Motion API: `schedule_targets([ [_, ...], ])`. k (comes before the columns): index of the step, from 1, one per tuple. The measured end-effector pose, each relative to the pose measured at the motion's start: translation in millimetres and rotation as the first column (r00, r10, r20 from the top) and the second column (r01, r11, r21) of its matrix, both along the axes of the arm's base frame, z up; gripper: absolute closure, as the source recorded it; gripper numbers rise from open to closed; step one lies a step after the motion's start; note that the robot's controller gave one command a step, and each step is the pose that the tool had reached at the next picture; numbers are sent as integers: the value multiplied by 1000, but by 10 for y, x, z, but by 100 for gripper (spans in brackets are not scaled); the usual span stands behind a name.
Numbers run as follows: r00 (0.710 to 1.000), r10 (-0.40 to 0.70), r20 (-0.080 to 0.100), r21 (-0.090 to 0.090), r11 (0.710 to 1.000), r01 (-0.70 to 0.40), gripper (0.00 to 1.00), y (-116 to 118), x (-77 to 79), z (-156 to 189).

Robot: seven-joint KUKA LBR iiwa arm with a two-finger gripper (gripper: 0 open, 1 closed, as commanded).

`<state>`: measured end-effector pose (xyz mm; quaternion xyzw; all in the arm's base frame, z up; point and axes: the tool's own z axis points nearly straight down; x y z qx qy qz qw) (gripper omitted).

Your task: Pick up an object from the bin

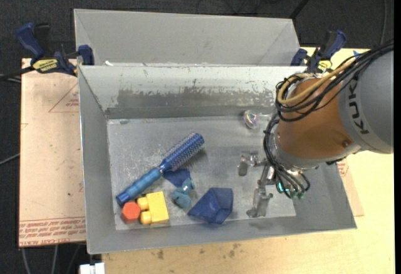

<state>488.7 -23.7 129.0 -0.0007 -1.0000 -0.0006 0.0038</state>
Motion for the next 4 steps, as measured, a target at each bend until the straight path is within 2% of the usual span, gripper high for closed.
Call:
schedule_targets([
  [1,937,349,26,-4,937,-349,0,681,-7,-572],
  [2,914,405,14,-2,914,-405,0,720,-83,-279],
  [3,930,368,11,0,930,-368,0,686,-78,-277],
  [4,939,342,22,-3,940,-342,0,722,16,-582],
])
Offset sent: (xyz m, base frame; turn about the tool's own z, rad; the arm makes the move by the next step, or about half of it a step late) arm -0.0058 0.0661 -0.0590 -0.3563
